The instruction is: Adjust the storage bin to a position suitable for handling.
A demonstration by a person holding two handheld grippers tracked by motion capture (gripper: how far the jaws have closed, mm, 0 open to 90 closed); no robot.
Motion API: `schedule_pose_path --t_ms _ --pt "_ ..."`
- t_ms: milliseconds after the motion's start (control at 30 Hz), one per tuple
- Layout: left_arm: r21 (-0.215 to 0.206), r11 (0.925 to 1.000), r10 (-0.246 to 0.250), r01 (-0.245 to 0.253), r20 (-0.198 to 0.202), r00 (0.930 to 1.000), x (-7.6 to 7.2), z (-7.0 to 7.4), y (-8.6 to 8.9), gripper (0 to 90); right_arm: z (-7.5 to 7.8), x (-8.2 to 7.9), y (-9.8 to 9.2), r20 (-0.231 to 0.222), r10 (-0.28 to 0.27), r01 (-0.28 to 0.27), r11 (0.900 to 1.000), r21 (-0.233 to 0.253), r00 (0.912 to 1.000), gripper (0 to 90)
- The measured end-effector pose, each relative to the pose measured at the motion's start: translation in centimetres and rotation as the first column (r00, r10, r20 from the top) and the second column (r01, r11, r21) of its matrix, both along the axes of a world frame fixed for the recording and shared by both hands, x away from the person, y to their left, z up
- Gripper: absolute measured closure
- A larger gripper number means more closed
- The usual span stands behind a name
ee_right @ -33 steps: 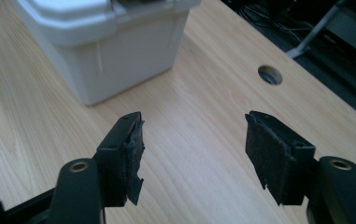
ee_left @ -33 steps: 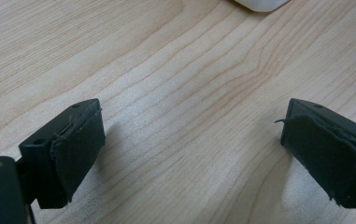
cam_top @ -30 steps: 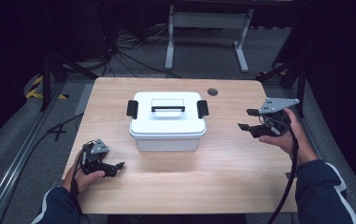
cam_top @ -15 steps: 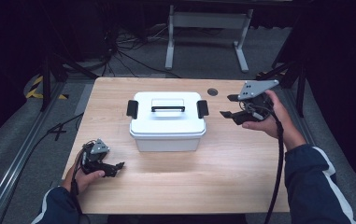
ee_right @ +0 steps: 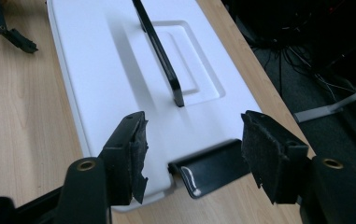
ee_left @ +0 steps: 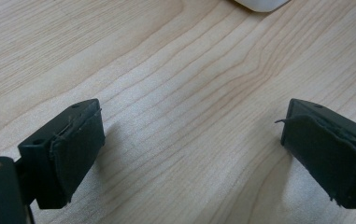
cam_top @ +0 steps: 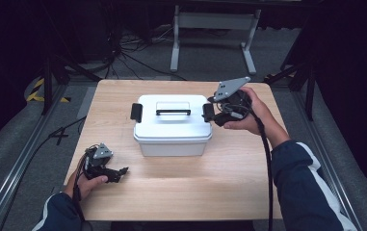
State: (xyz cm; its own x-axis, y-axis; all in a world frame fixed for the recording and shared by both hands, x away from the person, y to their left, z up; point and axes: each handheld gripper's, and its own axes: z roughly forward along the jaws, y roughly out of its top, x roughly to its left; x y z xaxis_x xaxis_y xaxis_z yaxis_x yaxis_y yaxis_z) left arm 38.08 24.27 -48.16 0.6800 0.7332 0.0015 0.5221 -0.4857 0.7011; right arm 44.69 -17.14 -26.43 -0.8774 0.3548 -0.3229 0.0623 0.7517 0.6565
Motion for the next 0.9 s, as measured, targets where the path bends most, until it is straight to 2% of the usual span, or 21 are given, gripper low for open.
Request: schedule_pose_path --t_ms 333,600,700,867,900 --pt "0.0 1.0 0.0 0.0 0.0 1.0 0.0 0.0 0.0 6.5 -0.8 1.4 3.4 -0.03 0.035 -0.037 0.997 -0.07 0.9989 43.1" --pt "-0.001 1.0 0.0 0.0 -0.001 1.0 0.0 0.0 0.0 6.5 -1.2 2.6 5.8 -0.049 0.048 -0.054 0.988 -0.143 0.9977 48.1" --pt "-0.003 1.0 0.001 -0.001 -0.007 1.0 0.0 0.0 0.0 6.5 -1.3 3.0 6.6 -0.044 0.061 -0.068 0.979 -0.193 0.9972 50.8" --pt "-0.004 1.0 0.0 0.0 -0.008 1.0 0.0 0.0 0.0 6.4 -1.8 3.2 8.0 -0.036 0.077 -0.084 0.95 -0.301 0.9964 56.9" --pt "0.001 1.0 -0.003 0.003 0.0 1.0 0.0 0.0 0.0 6.4 -1.9 3.2 8.3 -0.044 0.073 -0.083 0.948 -0.308 0.9964 59.1"
